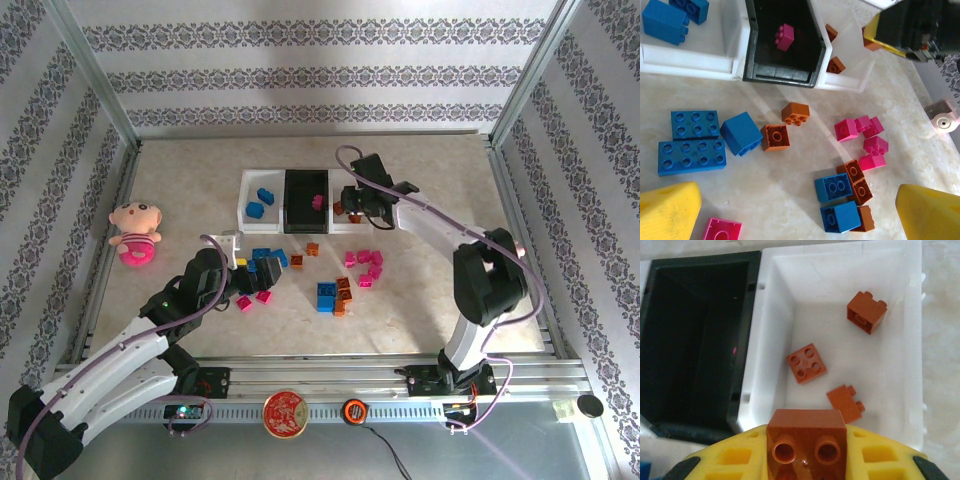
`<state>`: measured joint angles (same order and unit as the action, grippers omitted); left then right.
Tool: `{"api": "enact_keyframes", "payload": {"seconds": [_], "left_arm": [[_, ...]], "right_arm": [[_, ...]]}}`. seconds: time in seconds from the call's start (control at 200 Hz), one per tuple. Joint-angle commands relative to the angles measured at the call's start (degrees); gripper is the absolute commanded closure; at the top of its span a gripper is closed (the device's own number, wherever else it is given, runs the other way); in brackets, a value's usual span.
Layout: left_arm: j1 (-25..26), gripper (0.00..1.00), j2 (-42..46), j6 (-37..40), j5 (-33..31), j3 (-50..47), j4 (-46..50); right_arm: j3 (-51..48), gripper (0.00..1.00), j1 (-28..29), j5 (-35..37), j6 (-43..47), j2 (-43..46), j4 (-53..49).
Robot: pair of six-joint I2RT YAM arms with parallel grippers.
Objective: Sort the legos into containers by color
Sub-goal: Place the lego in the container.
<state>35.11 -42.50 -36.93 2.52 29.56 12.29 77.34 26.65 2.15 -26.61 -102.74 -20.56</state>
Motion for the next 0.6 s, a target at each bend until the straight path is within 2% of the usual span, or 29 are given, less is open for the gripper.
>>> {"api": "enact_keyframes", "payload": {"seconds": [0.0,0.08,0.14,0.255,0.39,0.5,0.595], "left_arm": [[-1.0,0.0,0.1,-1.6,-0.5,1.1,3.6],[-1.5,0.0,-0.4,-2.0,-1.4,1.6,5.9],[-1.6,0.0,-1.1,-1.8,-1.1,2.4,7.4],[-1.8,0.0,-2.3,-1.5,-0.5,2.6,8.9],[-1.8,0.0,-3.1,-1.8,-0.1,2.2,11.0],[-1.6,0.11,-5.5,-2.2,0.6,1.8,14.5],[0.2,0.15,-7.8,-3.5,-0.9,1.0,17.5]], "right_arm": [[5.0,0.67,-0.5,1.0,-0.6,-3.1,-2.5],[7.4,0.45,-0.6,1.3,-1.2,-5.3,-3.5],[8.5,0.38,-0.6,1.4,-1.3,-6.0,-4.0],[7.6,0.36,-0.5,0.6,-1.6,-4.4,-3.5],[1.7,0.35,1.0,0.1,-1.2,1.0,-1.0],[-4.5,0.35,2.6,0.0,-1.2,5.5,1.2],[-10.0,0.35,3.7,-0.6,-1.6,8.8,3.7]]}}
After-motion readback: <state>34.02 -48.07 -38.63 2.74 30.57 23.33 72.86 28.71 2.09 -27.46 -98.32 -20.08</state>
